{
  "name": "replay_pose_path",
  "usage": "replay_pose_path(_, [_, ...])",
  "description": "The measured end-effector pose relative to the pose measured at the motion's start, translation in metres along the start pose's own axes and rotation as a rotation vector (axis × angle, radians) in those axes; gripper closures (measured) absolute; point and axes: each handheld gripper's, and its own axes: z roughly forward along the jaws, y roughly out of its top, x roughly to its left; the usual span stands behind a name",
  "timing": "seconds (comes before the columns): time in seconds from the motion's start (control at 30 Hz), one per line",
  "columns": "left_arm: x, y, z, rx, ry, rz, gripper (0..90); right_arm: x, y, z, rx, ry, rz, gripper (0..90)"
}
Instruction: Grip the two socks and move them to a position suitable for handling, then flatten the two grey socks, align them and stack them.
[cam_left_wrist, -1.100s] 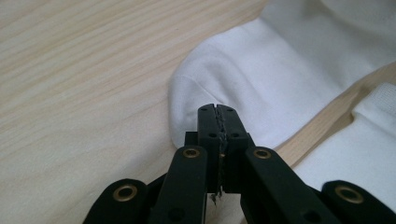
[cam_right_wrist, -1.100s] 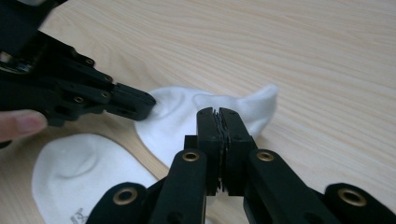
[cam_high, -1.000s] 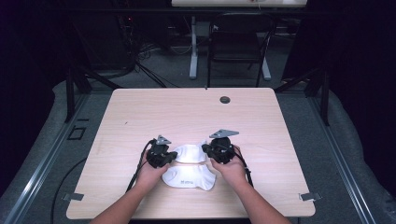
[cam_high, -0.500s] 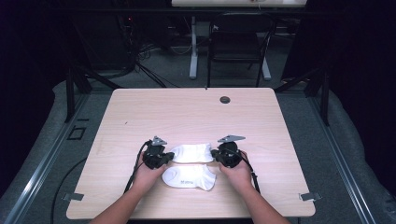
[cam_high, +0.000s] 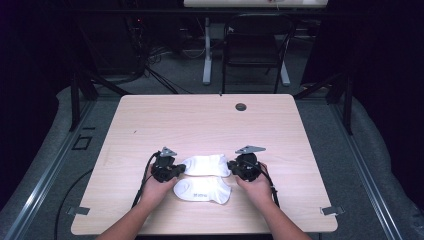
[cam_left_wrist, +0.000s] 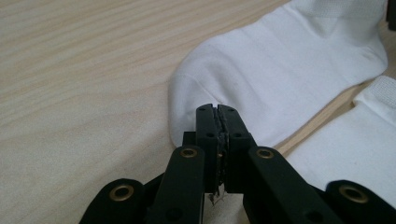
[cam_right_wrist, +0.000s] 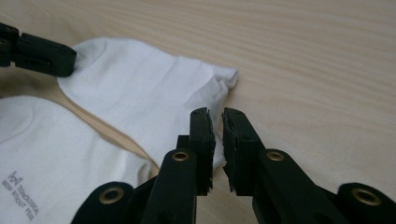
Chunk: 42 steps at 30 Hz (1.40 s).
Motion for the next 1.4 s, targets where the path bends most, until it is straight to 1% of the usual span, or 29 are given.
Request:
replay_pose_path(0.07, [0.000,0.000,0.000,0.000,0.001,0.002,88.1,0.002,0.004,-0.005,-0.027,-0.012,-0.001,81.6])
replay_pose_path(0.13, [0.000,0.000,0.000,0.000,0.000,0.001,88.2,0.005,0.007,-0.008,-0.053,-0.018,-0.013,81.5])
replay_pose_path(0.2, [0.001,0.000,0.000,0.000,-0.001,0.004,88.2,0.009,0.011,-0.009,-0.073,-0.008,-0.025,81.0])
replay_pose_path(0.33, [0.001,0.000,0.000,0.000,0.000,0.005,88.3,0.016,0.015,-0.006,-0.083,0.007,-0.035,80.9])
replay_pose_path(0.43, [0.000,0.000,0.000,0.000,0.001,0.007,88.3,0.020,0.016,-0.002,-0.077,0.001,-0.047,82.7])
replay_pose_path(0.53, [0.000,0.000,0.000,-0.002,0.003,0.008,88.4,0.022,0.018,0.006,-0.047,0.007,-0.065,83.6])
replay_pose_path(0.57, [0.000,0.000,0.000,-0.003,0.003,0.007,88.4,0.023,0.018,0.008,-0.040,0.007,-0.063,83.6])
replay_pose_path(0.6, [0.000,0.000,0.000,-0.003,0.002,0.007,88.4,0.024,0.018,0.011,-0.039,0.007,-0.069,83.6])
replay_pose_path(0.67, [0.000,0.000,0.000,-0.003,0.001,0.007,88.4,0.024,0.018,0.015,-0.018,-0.003,-0.071,83.6])
replay_pose_path(0.7, [0.000,0.000,0.000,-0.003,0.001,0.007,88.4,0.022,0.018,0.018,-0.012,-0.006,-0.072,83.7])
replay_pose_path(0.8, [0.000,-0.001,0.000,-0.005,0.002,0.008,88.4,0.015,0.016,0.024,0.015,-0.021,-0.045,84.0])
replay_pose_path(0.83, [0.000,-0.001,0.000,-0.008,0.002,0.005,88.4,0.012,0.015,0.026,0.012,-0.031,-0.038,84.0])
replay_pose_path(0.93, [0.001,-0.001,-0.001,-0.006,0.000,0.009,88.4,0.005,0.012,0.027,0.035,-0.051,-0.021,84.0])
replay_pose_path(1.07, [0.001,-0.002,-0.001,-0.009,-0.001,0.006,88.3,-0.003,0.009,0.027,0.040,-0.067,-0.008,84.1])
replay_pose_path(1.1, [0.002,-0.002,-0.001,-0.007,-0.003,0.000,88.3,-0.004,0.008,0.027,0.043,-0.074,-0.004,84.1])
replay_pose_path(1.17, [0.002,-0.002,-0.001,-0.010,-0.002,0.001,88.3,-0.005,0.007,0.026,0.037,-0.078,0.003,84.1])
replay_pose_path(1.2, [0.002,-0.003,-0.002,-0.009,-0.001,0.000,88.3,-0.006,0.006,0.025,0.037,-0.074,-0.001,84.1])
replay_pose_path(1.3, [0.002,-0.002,-0.002,-0.007,-0.001,0.000,88.2,-0.006,0.005,0.026,0.042,-0.081,-0.006,83.6])
replay_pose_path(1.4, [0.003,-0.002,-0.002,-0.003,-0.008,-0.003,87.0,-0.004,0.006,0.026,0.022,-0.076,-0.003,82.7])
